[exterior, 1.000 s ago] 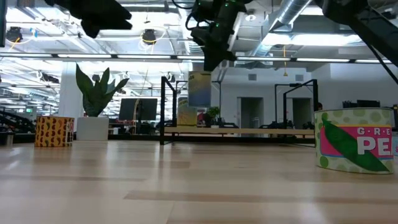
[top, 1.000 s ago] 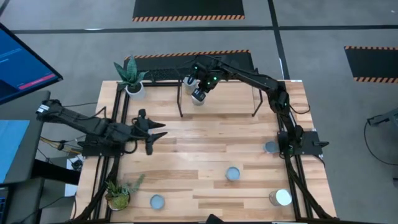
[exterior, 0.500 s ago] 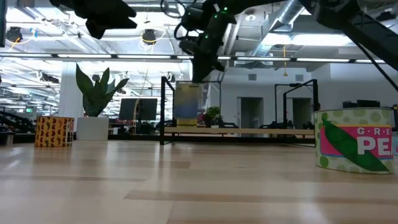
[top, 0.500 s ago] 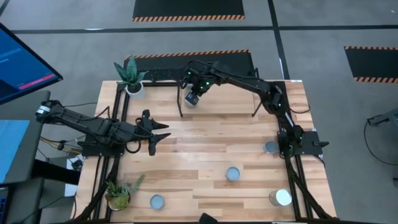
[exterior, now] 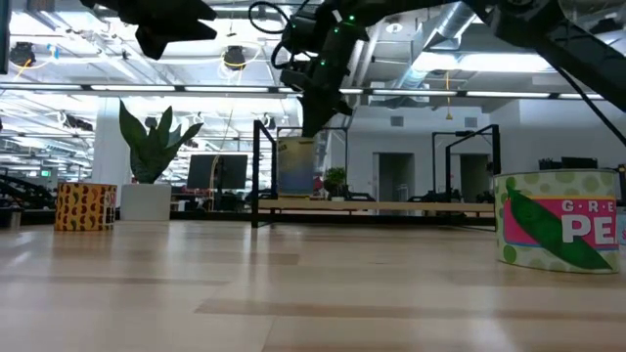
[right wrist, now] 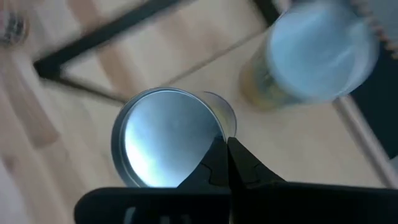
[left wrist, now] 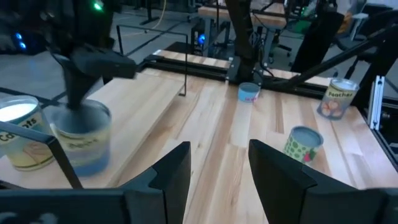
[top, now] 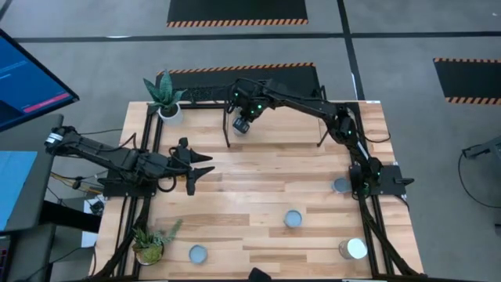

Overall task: Pick and place cans onto a shelf
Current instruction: Put the canned peas on the shelf

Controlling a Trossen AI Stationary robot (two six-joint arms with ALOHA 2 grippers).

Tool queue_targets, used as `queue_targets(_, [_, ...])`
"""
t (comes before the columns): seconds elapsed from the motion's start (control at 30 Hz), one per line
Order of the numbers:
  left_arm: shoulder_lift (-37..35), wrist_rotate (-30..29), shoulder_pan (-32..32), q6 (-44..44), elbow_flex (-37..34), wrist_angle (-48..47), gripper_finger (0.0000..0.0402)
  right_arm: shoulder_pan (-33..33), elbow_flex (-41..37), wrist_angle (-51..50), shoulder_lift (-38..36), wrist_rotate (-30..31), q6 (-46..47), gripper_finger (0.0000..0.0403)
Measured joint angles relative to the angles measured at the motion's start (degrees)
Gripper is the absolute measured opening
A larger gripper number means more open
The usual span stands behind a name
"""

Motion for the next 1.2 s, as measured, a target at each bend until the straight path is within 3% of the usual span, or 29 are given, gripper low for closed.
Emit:
queue_targets(0.3, [0.3, 0.4, 0.0, -1.3, 0.0, 4.1, 0.0153, -0.5, 0.1, 0.1, -0.1, 0.2, 0.3, 0.0])
queue_targets(1.2, [0.2, 3.4, 0.0, 0.0, 0.0, 4.2, 0.0153, 0.8, 0.1, -1.1, -0.1, 0.1, 2.3, 0.0])
